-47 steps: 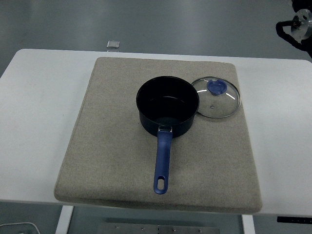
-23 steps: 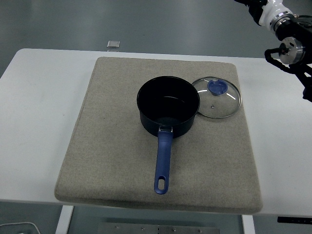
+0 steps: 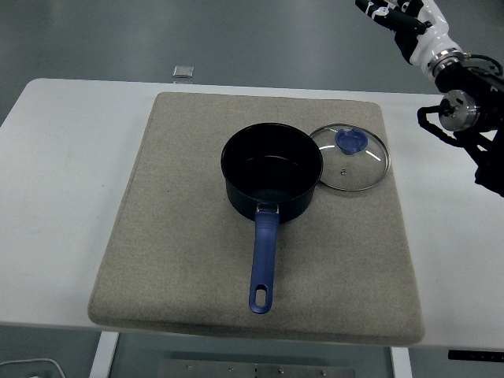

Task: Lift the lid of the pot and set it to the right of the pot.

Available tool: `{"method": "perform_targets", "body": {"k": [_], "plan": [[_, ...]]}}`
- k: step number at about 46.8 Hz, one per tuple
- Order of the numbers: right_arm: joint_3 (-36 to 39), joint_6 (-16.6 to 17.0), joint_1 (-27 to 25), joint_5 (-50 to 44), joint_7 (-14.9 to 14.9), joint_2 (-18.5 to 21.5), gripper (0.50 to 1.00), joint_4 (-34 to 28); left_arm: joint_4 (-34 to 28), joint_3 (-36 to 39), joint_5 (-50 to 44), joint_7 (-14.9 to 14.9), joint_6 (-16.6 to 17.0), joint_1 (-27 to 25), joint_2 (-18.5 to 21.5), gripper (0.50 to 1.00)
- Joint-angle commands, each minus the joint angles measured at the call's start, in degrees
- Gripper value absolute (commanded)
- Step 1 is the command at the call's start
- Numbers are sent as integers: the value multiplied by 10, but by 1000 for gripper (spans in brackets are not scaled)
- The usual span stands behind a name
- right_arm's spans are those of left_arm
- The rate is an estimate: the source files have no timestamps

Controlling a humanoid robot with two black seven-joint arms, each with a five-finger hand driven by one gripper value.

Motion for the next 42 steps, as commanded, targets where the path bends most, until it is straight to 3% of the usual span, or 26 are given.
{"method": "perform_targets", "body": {"k": [1, 32, 42], "plan": [[1, -7, -2, 2, 2, 2, 911, 0, 0, 0, 0, 0, 0, 0, 0, 1000], [4, -38, -2, 3, 3, 5, 913, -1, 0, 0, 0, 0, 0, 0, 0, 1000], [13, -42, -11, 72, 3, 3, 911, -1, 0, 0, 0, 0, 0, 0, 0, 1000]]}}
